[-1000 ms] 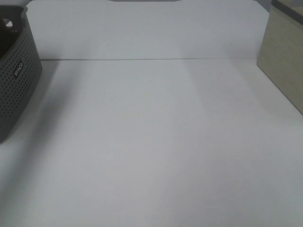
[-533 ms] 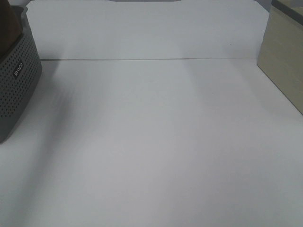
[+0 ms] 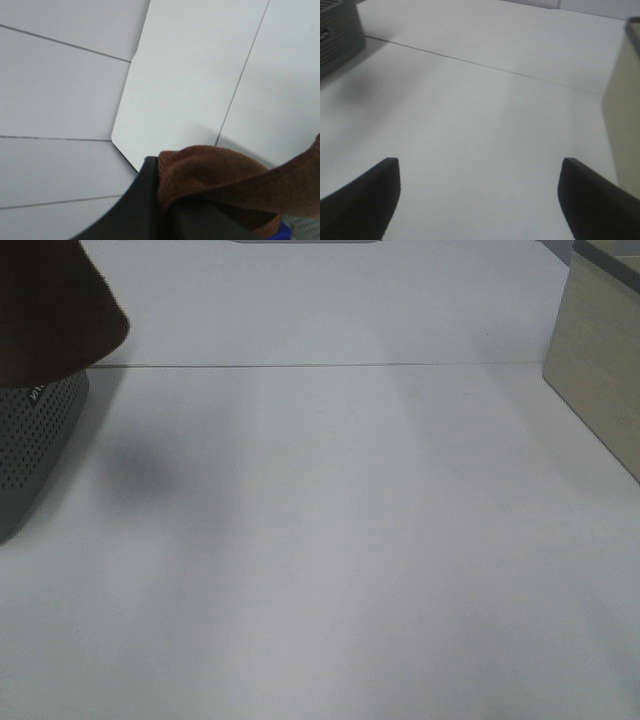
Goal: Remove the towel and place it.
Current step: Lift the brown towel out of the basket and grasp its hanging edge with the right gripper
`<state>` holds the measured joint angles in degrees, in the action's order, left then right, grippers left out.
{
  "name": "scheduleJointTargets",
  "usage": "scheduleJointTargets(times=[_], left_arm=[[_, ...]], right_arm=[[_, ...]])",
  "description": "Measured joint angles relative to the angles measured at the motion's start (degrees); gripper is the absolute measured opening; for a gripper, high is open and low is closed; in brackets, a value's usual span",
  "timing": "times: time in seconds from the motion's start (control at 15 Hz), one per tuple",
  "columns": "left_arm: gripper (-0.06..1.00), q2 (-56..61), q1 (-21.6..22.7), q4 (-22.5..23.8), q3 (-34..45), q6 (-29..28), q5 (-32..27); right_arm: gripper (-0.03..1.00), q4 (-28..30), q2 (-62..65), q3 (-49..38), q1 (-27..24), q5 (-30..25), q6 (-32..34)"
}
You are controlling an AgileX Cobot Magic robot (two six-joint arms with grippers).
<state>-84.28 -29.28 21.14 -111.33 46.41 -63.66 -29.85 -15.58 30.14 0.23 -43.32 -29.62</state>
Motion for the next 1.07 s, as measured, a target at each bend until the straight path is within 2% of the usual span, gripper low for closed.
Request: scheduleJointTargets(times=[0.13, 0.27, 0.33, 0.4, 0.53, 0.67, 0.73, 0.93, 1.07], left_arm=[[0.00, 0.0, -5.1, 1.7, 0.0, -0.3, 2.2], [0.00, 0.0, -10.0, 2.1, 0.0, -0.6, 4.4], [0.00, 0.0, -11.1, 2.1, 0.0, -0.6, 4.9], [0.00, 0.0, -13.1, 2.1, 0.0, -0.7, 6.1], [0.00, 0.0, -16.4, 2.1, 0.0, -0.7, 6.8], [0.00, 0.0, -19.6, 2.4, 0.0, -0.7, 9.1], [0.00, 0.0, -20.3, 2.5, 0.0, -0.7, 9.6], [0.00, 0.0, -21.6, 2.5, 0.0, -0.7, 9.6], [0.00, 0.0, -21.9, 2.5, 0.0, -0.7, 9.8]], right_arm=[[0.82, -16.0, -11.5, 0.0, 0.0, 3.0, -21.5], [0.82, -32.4, -23.2, 0.0, 0.0, 1.9, -42.6], [0.82, -36.4, -25.7, 0.0, 0.0, 1.0, -47.7], [0.82, -42.9, -31.3, 0.2, 0.0, -1.2, -56.6], [0.82, -51.3, -43.5, 2.8, 0.0, -7.4, -68.4], [0.82, -58.3, -57.1, 10.1, 0.0, -15.8, -77.6], [0.82, -58.9, -60.7, 12.6, 0.7, -18.2, -78.1], [0.82, -59.1, -66.4, 18.6, 7.4, -18.6, -77.8], [0.82, -55.5, -68.8, 22.9, 12.9, -18.3, -74.3]])
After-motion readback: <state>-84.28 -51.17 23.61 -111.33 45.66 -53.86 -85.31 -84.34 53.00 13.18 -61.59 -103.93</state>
